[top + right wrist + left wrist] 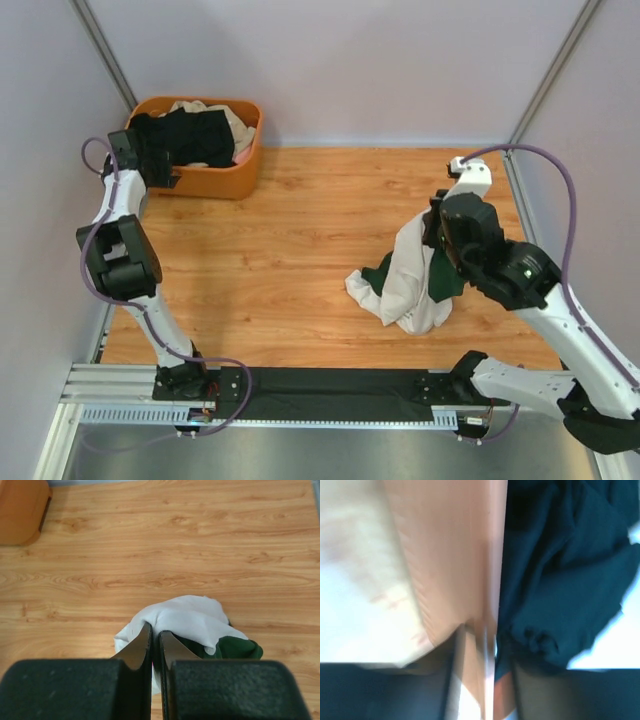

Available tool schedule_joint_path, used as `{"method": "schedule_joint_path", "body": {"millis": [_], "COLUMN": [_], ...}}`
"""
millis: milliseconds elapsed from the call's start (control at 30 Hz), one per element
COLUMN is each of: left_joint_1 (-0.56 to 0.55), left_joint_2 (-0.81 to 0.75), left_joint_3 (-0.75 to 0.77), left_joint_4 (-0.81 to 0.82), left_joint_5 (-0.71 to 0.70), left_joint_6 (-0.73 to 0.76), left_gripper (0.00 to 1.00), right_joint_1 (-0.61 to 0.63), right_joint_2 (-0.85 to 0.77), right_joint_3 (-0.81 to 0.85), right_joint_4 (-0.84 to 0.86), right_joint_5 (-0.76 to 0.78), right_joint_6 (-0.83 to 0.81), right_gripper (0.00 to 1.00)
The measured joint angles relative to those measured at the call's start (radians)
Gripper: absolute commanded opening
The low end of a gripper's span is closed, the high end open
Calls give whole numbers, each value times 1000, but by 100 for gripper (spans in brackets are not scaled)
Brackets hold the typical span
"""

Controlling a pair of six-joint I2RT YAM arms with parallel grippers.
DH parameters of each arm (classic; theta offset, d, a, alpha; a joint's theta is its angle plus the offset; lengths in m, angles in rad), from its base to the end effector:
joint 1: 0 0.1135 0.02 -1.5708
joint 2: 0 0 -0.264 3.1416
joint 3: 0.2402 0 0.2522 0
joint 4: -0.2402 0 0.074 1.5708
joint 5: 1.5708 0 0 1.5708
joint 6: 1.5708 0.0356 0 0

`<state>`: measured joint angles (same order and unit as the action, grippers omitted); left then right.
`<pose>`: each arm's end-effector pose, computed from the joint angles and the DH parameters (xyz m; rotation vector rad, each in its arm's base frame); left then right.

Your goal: Fold and stack the t-shirts

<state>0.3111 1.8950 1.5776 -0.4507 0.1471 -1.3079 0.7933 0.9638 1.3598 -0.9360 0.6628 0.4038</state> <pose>0.4149 0.1279 0.2684 -1.7032 1.7278 -0.6489 0.1277 0.0985 0.4277 -0.0045 1.9887 0.0681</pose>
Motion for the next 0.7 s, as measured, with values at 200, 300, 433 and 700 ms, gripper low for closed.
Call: {"method": "schedule_joint_path", "body": {"millis": [200, 300, 433, 700], "left_joint_1": [-7, -11, -11, -89], "left_joint_2": [-38, -159, -345, -660], "left_joint_3": [-79, -219, -316, -274], "left_joint_4": [136, 146, 101, -62], "left_joint_5": [138, 175, 191, 153], "left_joint_6": [-24, 6, 90, 396], "left_gripper": [98, 98, 96, 95], "right_joint_1": [-165, -184, -195, -438], "right_joint_2": [279, 483, 677, 304], "right_joint_3": [206, 541, 1029, 428], "right_joint_4": [17, -50, -98, -68], "right_joint_5": [-264, -334, -340, -307], "right_joint_6": [-2, -25, -35, 98], "right_gripper": [0, 0, 0, 100]}}
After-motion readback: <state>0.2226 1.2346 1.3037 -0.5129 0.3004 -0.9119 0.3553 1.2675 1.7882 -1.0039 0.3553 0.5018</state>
